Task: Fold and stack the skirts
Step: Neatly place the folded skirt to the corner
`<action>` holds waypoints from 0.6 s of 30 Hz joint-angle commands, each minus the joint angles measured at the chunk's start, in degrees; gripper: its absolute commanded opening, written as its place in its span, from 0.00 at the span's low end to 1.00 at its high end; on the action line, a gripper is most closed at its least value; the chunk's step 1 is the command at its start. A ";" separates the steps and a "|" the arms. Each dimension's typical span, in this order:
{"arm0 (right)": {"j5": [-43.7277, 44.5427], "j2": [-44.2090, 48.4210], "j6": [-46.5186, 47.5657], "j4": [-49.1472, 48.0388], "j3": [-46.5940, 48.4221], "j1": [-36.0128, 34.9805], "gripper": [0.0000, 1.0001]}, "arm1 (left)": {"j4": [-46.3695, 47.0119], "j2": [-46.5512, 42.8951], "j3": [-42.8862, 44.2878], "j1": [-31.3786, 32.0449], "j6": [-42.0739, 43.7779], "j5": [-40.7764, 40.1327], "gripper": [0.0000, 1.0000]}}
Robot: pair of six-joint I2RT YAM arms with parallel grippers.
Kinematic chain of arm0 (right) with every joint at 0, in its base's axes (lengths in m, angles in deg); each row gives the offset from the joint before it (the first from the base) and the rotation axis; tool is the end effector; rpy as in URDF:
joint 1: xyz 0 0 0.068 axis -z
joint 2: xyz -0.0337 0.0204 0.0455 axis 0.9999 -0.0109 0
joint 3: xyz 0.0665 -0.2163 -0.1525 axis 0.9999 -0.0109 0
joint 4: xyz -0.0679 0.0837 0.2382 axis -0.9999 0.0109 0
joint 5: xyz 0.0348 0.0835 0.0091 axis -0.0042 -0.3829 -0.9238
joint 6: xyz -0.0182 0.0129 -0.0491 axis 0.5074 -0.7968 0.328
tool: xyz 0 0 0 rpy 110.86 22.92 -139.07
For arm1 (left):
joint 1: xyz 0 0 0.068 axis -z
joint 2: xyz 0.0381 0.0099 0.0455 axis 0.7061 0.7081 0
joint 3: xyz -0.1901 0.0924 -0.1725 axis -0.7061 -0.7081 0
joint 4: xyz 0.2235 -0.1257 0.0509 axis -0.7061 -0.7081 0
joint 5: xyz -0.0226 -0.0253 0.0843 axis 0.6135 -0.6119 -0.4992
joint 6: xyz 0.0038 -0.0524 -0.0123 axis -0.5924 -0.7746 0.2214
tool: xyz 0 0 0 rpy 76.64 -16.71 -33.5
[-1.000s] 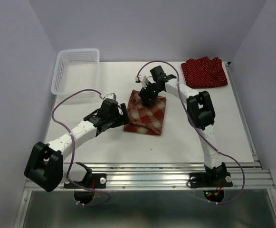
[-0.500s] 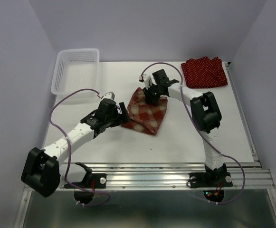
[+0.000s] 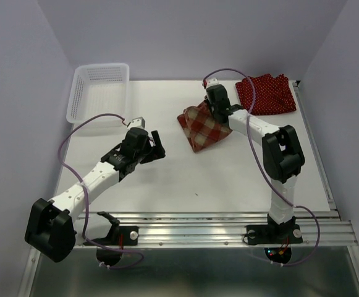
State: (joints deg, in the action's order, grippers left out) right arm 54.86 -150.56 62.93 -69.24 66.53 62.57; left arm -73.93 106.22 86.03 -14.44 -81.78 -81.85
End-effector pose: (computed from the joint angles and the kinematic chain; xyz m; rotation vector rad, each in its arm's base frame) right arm 0.4199 0.1960 0.2300 -0.4563 2.1244 -0.2875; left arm 0.2177 -0.1232 0.2548 -0.1328 2.2035 -0.5152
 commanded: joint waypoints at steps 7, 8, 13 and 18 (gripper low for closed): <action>17.25 -0.20 7.26 -6.96 11.55 3.95 0.01 | 2.34 0.23 2.77 -0.68 1.59 -2.75 0.99; 16.56 -0.29 8.40 -6.97 12.25 4.83 0.01 | 2.43 0.05 2.68 -0.86 1.50 -2.84 0.99; 13.47 -0.46 12.36 -9.69 14.97 7.55 0.01 | 2.69 0.40 2.77 -1.47 1.59 -3.36 0.99; 13.39 -2.57 15.00 -9.69 20.51 10.02 0.01 | 2.78 1.45 3.64 -2.18 1.50 -3.45 0.99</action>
State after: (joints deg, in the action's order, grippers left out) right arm 67.14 -152.11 74.51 -73.02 81.46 71.25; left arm -73.27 107.01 86.86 -15.97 -81.19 -83.87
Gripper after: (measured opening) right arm 0.242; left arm 0.985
